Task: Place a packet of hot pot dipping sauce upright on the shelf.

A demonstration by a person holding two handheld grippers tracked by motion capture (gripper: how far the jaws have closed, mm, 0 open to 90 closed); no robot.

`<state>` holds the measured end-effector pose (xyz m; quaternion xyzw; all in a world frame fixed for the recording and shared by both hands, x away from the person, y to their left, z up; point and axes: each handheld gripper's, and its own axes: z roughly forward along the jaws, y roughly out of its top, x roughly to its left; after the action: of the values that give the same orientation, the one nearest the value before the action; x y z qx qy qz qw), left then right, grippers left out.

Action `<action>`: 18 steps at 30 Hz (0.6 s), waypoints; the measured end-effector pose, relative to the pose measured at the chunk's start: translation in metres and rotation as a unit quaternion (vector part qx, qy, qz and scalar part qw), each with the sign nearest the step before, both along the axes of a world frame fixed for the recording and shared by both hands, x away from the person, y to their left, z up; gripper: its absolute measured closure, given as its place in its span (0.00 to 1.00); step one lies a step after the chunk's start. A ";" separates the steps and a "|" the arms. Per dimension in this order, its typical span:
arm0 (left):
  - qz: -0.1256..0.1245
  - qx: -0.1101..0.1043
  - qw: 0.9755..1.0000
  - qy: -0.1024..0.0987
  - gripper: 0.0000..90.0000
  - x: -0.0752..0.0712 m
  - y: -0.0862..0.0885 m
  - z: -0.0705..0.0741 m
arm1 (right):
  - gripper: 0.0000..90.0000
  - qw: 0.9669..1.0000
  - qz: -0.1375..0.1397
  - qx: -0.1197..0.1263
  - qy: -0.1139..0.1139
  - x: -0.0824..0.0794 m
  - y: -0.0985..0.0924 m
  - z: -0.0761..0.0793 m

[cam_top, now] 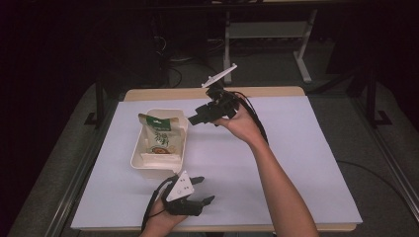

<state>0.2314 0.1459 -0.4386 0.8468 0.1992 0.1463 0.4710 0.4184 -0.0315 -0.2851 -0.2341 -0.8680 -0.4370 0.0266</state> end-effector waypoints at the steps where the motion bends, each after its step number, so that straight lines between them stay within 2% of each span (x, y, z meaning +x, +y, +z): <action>1: 0.000 -0.001 1.000 0.000 0.35 0.000 0.000 0.000 | 0.51 1.000 0.000 0.001 -0.003 0.000 -0.002 0.000; 18: 0.007 -0.007 1.000 0.004 0.31 0.003 0.001 -0.001 | 0.46 1.000 -0.015 0.013 -0.010 -0.011 -0.032 -0.001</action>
<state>0.2341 0.1469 -0.4392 0.8426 0.2078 0.1447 0.4753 0.4072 -0.0635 -0.2860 -0.2422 -0.8589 -0.4510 0.0143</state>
